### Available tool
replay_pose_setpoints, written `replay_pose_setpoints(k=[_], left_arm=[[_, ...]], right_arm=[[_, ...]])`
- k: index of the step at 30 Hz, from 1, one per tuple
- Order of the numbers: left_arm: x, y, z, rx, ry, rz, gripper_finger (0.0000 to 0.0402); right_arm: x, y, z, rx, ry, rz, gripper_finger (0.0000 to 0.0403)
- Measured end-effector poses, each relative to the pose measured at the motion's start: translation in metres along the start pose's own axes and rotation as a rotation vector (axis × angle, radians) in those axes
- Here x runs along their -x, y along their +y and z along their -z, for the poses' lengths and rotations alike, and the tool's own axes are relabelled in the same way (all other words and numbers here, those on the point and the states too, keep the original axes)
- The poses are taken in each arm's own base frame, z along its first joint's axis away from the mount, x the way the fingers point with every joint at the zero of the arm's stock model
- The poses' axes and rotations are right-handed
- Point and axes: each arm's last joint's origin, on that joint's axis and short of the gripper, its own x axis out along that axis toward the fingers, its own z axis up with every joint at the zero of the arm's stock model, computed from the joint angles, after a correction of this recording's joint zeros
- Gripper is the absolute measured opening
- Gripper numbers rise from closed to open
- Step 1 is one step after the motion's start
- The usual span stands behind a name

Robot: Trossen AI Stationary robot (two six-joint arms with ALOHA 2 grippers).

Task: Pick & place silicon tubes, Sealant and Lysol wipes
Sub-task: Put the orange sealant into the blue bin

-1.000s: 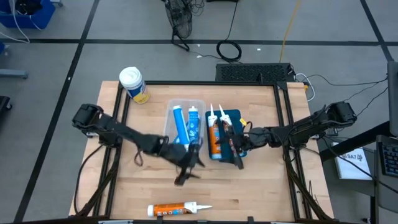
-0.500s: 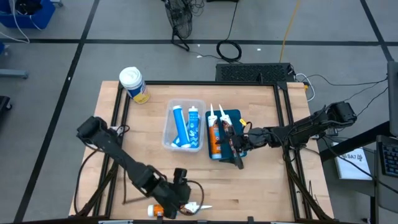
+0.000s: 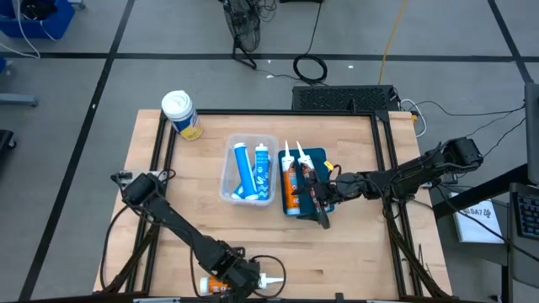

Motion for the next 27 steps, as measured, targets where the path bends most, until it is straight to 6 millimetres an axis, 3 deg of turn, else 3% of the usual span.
replay_pose_setpoints(k=[14,27], left_arm=[[-0.009,0.008,0.009,0.066,0.065,-0.073,0.0243],[-0.03,0.017,0.011,0.05,0.124,-0.129,0.0244]], right_arm=[[0.0,-0.001,0.0,0.014,0.003,0.003,0.0366],[0.0,-0.001,0.001,0.013,0.007,0.003,0.0366]])
